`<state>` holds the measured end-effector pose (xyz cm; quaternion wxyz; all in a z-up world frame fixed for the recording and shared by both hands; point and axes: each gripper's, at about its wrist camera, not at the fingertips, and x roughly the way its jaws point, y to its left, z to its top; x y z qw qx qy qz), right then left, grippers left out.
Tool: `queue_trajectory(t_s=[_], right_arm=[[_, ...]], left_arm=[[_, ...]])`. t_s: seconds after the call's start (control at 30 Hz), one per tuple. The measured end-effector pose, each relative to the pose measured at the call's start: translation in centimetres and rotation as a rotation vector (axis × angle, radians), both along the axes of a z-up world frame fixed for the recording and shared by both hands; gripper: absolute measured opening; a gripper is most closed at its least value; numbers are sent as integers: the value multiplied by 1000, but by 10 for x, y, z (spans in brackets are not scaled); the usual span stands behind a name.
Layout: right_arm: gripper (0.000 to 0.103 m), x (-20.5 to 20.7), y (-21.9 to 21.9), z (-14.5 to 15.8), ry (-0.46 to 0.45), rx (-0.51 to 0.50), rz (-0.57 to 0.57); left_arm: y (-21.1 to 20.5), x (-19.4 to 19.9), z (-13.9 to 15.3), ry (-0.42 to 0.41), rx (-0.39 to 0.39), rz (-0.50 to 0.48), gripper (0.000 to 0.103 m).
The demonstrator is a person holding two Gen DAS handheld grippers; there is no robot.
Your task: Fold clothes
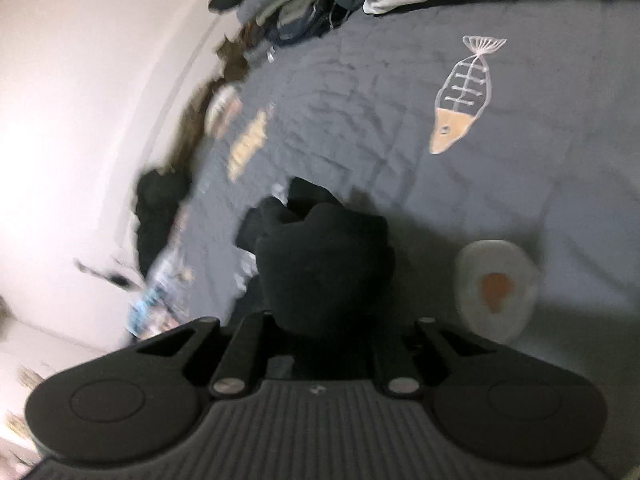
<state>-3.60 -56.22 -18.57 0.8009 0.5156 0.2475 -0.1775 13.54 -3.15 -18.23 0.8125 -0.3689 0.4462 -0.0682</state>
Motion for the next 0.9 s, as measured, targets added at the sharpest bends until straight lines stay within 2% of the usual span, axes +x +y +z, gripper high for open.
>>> queue_trajectory(t_s=[0.07, 0.1, 0.13, 0.17, 0.23, 0.3, 0.43, 0.5, 0.6, 0.7, 0.8, 0.9], right_arm=[[17, 2, 5, -12, 117, -67, 53], [24, 2, 8, -18, 171, -96, 74], [30, 0, 11, -25, 204, -109, 76], [37, -4, 13, -24, 207, -115, 64], [38, -14, 15, -11, 209, -161, 50], [44, -24, 19, 3, 206, -208, 36], [50, -50, 31, 35, 168, -358, 8], [52, -56, 40, 50, 143, -446, 17], [55, -54, 56, 71, 93, -546, 83], [57, -42, 75, 83, 21, -596, 189], [58, -21, 93, 80, -7, -645, 318], [62, 3, 101, 68, 11, -663, 428]], left_arm=[[4, -4, -15, 80, 14, 0, 35], [6, -6, -17, 104, 30, 0, 37], [6, -11, -9, 86, 67, 3, 38], [7, -16, 0, 68, 104, 6, 45], [9, -26, 17, 32, 179, 11, 54], [11, -37, 34, -9, 249, 16, 55], [14, -59, 73, -169, 342, 17, 55], [6, -71, 91, -275, 383, -12, 55], [-14, -92, 110, -433, 457, -87, 55], [-47, -102, 108, -537, 506, -190, 55], [-78, -93, 90, -537, 538, -274, 54], [-104, -81, 70, -501, 577, -351, 50]])
